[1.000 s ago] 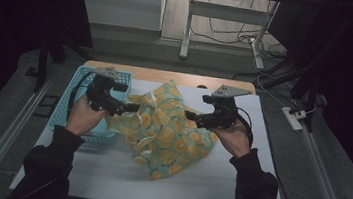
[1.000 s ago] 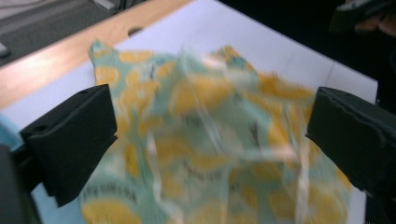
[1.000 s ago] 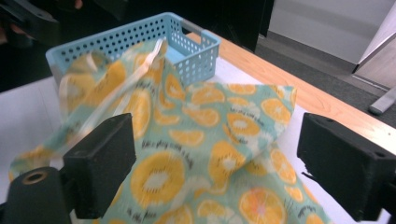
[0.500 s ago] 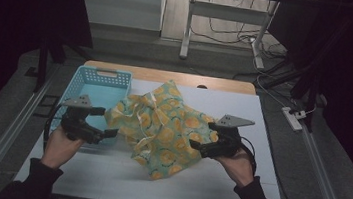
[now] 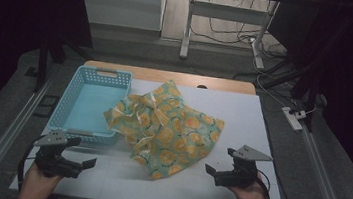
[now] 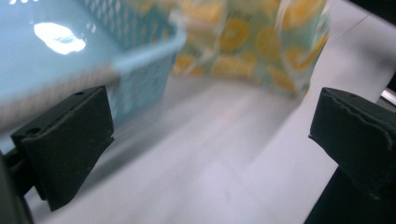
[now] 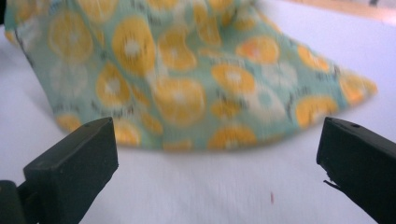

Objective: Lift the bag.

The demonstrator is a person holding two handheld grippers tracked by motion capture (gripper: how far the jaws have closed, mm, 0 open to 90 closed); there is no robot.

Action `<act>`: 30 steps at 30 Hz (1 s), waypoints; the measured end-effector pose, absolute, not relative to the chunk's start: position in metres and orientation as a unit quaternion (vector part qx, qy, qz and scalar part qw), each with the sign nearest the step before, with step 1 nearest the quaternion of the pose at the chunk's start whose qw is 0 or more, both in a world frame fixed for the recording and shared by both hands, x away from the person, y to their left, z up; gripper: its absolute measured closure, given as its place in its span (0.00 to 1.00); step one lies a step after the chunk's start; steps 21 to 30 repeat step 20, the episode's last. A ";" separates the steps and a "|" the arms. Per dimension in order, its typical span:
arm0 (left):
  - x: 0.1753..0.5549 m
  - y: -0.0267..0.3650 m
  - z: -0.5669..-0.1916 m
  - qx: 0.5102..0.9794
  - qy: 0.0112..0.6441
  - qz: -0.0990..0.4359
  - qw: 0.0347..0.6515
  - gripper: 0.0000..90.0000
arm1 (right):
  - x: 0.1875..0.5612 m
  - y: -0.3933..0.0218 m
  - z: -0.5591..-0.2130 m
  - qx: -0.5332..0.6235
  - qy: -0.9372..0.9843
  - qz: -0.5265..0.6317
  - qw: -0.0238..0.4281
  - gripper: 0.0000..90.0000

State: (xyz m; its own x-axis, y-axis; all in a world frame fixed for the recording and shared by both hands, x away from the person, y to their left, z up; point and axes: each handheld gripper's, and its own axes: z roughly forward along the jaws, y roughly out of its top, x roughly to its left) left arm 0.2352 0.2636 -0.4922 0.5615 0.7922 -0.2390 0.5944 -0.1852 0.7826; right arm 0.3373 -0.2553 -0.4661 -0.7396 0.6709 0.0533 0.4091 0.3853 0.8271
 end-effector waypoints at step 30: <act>0.213 0.277 -0.522 0.769 0.497 0.107 0.388 0.00 | 0.306 -0.297 -0.499 0.387 0.825 0.382 0.151 0.00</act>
